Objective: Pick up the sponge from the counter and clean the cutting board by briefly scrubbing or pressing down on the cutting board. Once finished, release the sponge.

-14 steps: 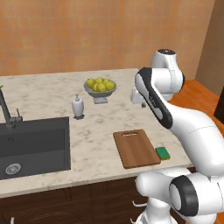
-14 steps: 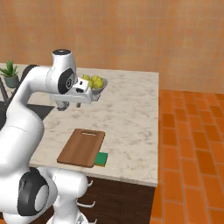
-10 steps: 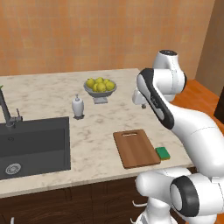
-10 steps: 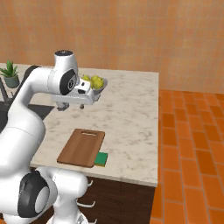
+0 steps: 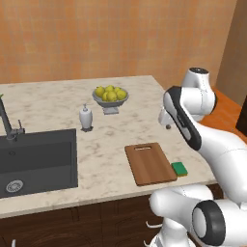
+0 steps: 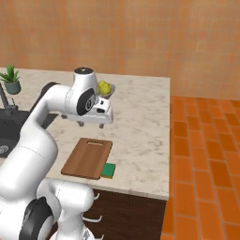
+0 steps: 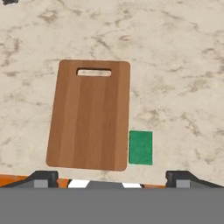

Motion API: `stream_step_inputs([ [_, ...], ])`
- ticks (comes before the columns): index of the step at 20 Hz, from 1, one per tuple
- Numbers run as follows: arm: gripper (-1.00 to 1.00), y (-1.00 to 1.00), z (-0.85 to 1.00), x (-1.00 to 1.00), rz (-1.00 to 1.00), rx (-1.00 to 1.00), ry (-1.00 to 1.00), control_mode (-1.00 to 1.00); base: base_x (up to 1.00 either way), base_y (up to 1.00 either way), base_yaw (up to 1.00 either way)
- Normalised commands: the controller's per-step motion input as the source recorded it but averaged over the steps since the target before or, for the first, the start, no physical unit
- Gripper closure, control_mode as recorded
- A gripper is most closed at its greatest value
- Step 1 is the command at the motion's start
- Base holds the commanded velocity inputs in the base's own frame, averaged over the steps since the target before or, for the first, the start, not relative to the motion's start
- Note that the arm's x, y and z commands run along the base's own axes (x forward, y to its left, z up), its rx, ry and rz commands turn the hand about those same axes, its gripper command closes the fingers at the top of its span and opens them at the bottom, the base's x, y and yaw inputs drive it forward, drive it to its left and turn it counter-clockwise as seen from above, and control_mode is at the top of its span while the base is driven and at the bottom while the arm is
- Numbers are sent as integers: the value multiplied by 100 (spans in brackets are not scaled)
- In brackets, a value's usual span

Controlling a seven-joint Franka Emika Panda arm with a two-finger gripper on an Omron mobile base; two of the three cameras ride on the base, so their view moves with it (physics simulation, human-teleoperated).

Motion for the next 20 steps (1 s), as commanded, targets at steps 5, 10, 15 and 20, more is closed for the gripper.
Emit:
stream_step_inputs([
  [5, -100, -18, -52, -13, 0, 0, 0, -100, 0, 0, 0],
  [10, -100, -15, -48, -31, 0, 0, 0, -100, 0, 0, 0],
  [15, -100, -10, -54, -2, 0, -1, 0, -100, 0, 0, 0],
  [20, -100, -12, -47, 0, 0, 0, 0, -100, 0, 0, 0],
])
